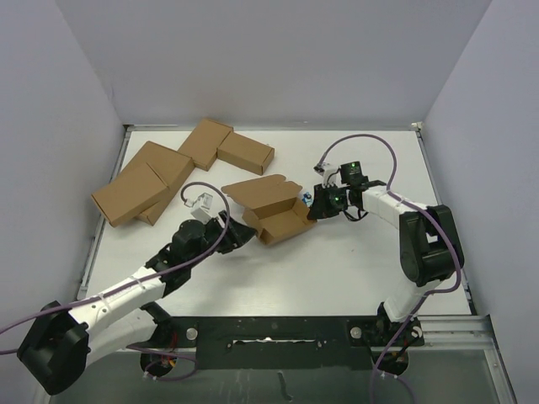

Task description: Fold the paper box

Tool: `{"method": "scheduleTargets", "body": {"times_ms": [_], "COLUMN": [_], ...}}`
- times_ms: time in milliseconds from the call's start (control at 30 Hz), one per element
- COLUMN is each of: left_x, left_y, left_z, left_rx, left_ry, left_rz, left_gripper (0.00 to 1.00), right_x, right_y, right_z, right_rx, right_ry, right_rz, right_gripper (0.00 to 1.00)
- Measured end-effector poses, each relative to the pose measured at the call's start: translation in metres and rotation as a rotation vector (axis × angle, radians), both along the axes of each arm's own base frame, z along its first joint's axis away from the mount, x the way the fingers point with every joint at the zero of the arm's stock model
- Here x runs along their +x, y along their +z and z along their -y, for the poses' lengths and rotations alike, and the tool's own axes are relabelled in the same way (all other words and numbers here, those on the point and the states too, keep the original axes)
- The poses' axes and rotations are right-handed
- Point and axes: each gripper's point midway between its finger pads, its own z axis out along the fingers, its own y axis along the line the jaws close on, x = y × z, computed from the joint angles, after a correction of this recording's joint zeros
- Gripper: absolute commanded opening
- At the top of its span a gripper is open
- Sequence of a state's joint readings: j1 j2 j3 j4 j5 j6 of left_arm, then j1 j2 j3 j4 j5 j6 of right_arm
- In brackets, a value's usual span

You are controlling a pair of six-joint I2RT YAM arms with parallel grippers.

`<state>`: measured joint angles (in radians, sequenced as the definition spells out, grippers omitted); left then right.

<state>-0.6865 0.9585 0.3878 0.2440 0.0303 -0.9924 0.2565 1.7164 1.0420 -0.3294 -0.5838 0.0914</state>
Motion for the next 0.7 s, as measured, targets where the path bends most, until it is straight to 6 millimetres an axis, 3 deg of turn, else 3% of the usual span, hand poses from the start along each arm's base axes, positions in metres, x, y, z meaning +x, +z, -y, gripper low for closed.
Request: {"method": "scheduleTargets", "body": {"times_ms": [333, 700], "left_x": [0.013, 0.014], "left_y": [-0.002, -0.021], "left_z": [0.008, 0.010], "left_rx": [-0.051, -0.044], "left_ry": [0.023, 0.043], "left_rz": [-0.013, -0.099], "left_gripper": [0.57, 0.61], "right_x": [-0.004, -0.005], "right_y": [0.000, -0.004], "right_z": [-0.007, -0.010], "right_rx": [0.000, -0.042], "right_ry": [0.023, 0.034], "right_rz": [0.001, 0.021], "right_gripper": [0.00, 0.00]}}
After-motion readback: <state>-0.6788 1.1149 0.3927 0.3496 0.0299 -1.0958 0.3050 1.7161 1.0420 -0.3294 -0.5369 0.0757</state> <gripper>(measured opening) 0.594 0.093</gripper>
